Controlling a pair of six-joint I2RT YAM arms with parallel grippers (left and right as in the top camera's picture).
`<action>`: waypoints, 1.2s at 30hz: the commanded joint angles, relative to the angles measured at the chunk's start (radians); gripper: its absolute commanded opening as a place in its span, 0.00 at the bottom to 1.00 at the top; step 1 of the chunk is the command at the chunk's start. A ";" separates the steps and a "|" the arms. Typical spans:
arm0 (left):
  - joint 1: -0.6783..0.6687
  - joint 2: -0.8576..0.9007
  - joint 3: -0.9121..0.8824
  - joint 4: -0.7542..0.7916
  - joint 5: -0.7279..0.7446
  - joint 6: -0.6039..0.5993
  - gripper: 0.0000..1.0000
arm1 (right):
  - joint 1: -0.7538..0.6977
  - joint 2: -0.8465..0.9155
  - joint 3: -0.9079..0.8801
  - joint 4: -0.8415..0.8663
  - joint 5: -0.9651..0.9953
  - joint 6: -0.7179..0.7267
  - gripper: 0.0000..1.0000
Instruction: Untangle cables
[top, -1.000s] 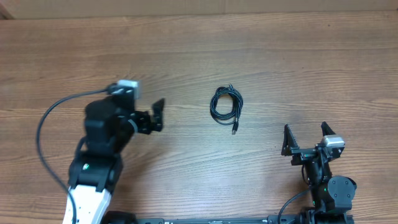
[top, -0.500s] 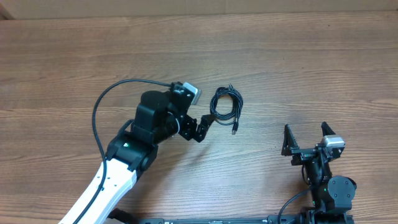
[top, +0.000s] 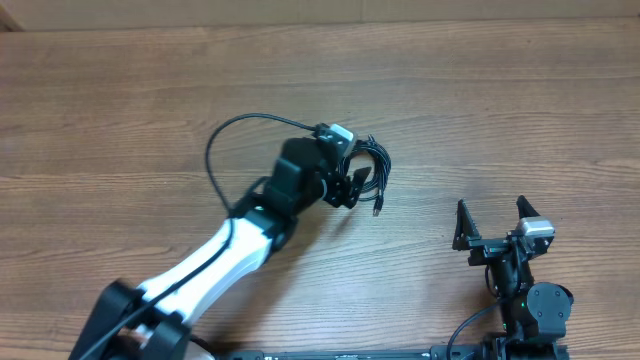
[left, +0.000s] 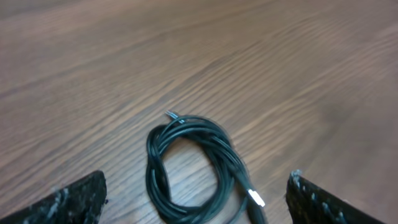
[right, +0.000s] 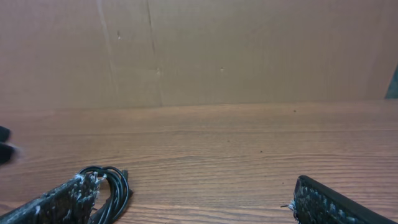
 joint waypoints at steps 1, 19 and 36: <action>-0.019 0.082 0.014 0.069 -0.197 -0.048 0.85 | -0.003 -0.010 -0.010 0.003 0.006 0.003 1.00; -0.019 0.325 0.014 0.266 -0.188 -0.158 0.52 | -0.003 -0.010 -0.010 0.003 0.006 0.003 1.00; -0.021 0.455 0.014 0.283 -0.218 -0.150 0.11 | -0.003 -0.010 -0.010 0.003 0.006 0.003 1.00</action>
